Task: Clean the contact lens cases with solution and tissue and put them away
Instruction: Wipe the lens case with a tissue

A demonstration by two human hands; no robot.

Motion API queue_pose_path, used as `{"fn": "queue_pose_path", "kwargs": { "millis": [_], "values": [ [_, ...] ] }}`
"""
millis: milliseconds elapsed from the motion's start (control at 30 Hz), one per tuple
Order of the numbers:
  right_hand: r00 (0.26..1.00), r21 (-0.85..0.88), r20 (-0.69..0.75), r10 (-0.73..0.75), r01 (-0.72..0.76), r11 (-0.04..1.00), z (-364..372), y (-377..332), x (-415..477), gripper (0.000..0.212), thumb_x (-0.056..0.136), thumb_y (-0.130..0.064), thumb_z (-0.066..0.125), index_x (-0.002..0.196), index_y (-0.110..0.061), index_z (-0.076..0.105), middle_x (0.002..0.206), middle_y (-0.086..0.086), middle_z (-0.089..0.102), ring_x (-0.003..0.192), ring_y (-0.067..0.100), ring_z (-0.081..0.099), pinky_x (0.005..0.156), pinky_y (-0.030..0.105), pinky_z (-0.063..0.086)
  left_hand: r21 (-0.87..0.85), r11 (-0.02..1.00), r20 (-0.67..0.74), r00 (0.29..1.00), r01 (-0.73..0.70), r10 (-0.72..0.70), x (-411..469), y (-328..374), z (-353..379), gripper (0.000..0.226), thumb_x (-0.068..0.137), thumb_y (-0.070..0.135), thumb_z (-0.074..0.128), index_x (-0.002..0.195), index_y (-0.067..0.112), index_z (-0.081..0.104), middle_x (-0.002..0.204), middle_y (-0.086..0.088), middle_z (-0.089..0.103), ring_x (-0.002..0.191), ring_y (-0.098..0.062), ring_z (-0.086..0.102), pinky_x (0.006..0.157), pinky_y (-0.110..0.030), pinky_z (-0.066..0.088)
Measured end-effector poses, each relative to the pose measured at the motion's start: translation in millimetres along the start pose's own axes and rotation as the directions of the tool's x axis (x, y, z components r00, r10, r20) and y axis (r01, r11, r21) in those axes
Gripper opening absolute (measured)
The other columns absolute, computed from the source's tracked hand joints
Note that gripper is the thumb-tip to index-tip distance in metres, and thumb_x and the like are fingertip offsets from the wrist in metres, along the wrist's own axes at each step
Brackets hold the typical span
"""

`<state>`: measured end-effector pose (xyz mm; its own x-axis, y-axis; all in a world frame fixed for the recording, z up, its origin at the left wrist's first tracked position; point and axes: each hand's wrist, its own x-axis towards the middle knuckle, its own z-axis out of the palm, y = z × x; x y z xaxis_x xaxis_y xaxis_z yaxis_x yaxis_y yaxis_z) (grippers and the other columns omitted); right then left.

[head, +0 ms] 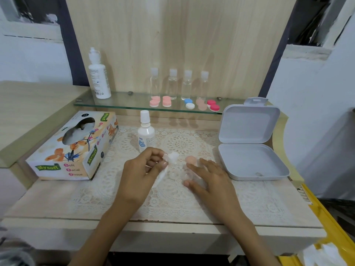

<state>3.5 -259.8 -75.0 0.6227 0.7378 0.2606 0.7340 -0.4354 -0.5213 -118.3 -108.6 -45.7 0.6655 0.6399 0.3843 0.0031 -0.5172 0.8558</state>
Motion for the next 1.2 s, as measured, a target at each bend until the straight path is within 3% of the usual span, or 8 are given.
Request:
{"fn": "queue_pose_path", "kwargs": {
  "millis": [133, 300, 400, 500, 600, 733, 1000, 1200],
  "values": [
    [0.993, 0.237, -0.117, -0.032, 0.059, 0.97, -1, 2, 2, 0.059, 0.074, -0.071, 0.055, 0.125, -0.041, 0.058, 0.139, -0.023, 0.043, 0.133, -0.004, 0.031, 0.111, 0.033, 0.03, -0.152, 0.988, 0.058, 0.998, 0.031, -0.023, -6, 10, 8, 0.019, 0.075, 0.005, 0.075, 0.08, 0.021, 0.067, 0.075, 0.009, 0.069, 0.068, -0.003, 0.063, 0.062, -0.013, 0.049],
    [0.968, 0.42, -0.24, -0.073, 0.172, 0.891, -7, 3, 0, 0.036, 0.078, -0.053, 0.064, 0.099, -0.027, 0.074, 0.114, -0.016, 0.063, 0.114, 0.009, 0.056, 0.096, 0.041, 0.045, -0.196, 0.98, 0.202, 0.979, 0.037, 0.003, -12, 14, 19, 0.015, 0.075, 0.006, 0.074, 0.083, 0.019, 0.072, 0.078, 0.006, 0.071, 0.075, -0.008, 0.067, 0.07, -0.016, 0.052],
    [0.968, 0.49, -0.247, -0.039, 0.16, 0.857, -9, 2, -2, 0.026, 0.077, -0.043, 0.069, 0.092, -0.023, 0.075, 0.103, -0.012, 0.068, 0.104, 0.01, 0.062, 0.092, 0.034, 0.048, -0.19, 0.981, 0.247, 0.969, 0.037, 0.011, -15, 12, 21, 0.019, 0.08, 0.005, 0.071, 0.09, 0.02, 0.074, 0.083, 0.009, 0.072, 0.08, -0.008, 0.067, 0.072, -0.018, 0.052],
    [0.979, 0.567, -0.201, 0.023, 0.097, 0.818, -14, -1, -4, 0.004, 0.081, -0.02, 0.074, 0.085, -0.02, 0.074, 0.092, -0.011, 0.071, 0.094, 0.006, 0.065, 0.083, 0.02, 0.047, -0.049, 0.997, 0.17, 0.983, -0.055, 0.063, -12, 3, 17, 0.023, 0.082, 0.005, 0.068, 0.095, 0.024, 0.072, 0.091, 0.015, 0.07, 0.085, -0.008, 0.064, 0.07, -0.022, 0.052],
    [0.984, 0.625, -0.169, 0.065, 0.056, 0.778, -17, -4, -7, 0.009, 0.083, -0.01, 0.071, 0.078, -0.018, 0.071, 0.077, -0.009, 0.07, 0.076, 0.004, 0.063, 0.071, 0.015, 0.045, 0.226, 0.961, 0.119, 0.984, -0.161, 0.136, -5, -11, 8, 0.025, 0.079, 0.028, 0.063, 0.103, 0.034, 0.067, 0.096, 0.023, 0.064, 0.089, -0.005, 0.057, 0.07, -0.02, 0.045],
    [0.985, 0.608, -0.16, 0.069, 0.043, 0.793, -16, -7, -5, 0.009, 0.084, -0.012, 0.07, 0.078, -0.018, 0.07, 0.073, -0.006, 0.069, 0.066, 0.007, 0.058, 0.064, 0.021, 0.046, 0.37, 0.911, 0.209, 0.972, -0.18, 0.107, -2, -22, 3, 0.046, 0.068, 0.059, 0.048, 0.109, 0.041, 0.062, 0.099, 0.029, 0.058, 0.093, 0.003, 0.047, 0.073, -0.012, 0.037],
    [0.981, 0.57, -0.152, 0.125, -0.016, 0.822, -17, -7, 6, 0.017, 0.081, -0.012, 0.074, 0.09, -0.021, 0.063, 0.069, -0.001, 0.07, 0.067, 0.01, 0.067, 0.06, 0.018, 0.049, 0.483, 0.842, 0.266, 0.956, -0.241, 0.121, -2, -30, 7, 0.058, 0.076, 0.068, 0.036, 0.12, 0.038, 0.059, 0.105, 0.025, 0.057, 0.098, 0.004, 0.043, 0.083, -0.018, 0.037],
    [0.971, 0.172, -0.215, -0.105, 0.143, 0.975, -10, -10, 21, 0.005, 0.078, -0.013, 0.074, 0.079, -0.017, 0.071, 0.069, -0.01, 0.065, 0.064, 0.007, 0.059, 0.059, 0.016, 0.045, 0.52, 0.805, 0.287, 0.946, -0.285, 0.15, -1, -32, 9, 0.057, 0.08, 0.064, 0.031, 0.115, 0.034, 0.063, 0.104, 0.02, 0.057, 0.096, -0.002, 0.047, 0.079, -0.015, 0.034]
  ]
}}
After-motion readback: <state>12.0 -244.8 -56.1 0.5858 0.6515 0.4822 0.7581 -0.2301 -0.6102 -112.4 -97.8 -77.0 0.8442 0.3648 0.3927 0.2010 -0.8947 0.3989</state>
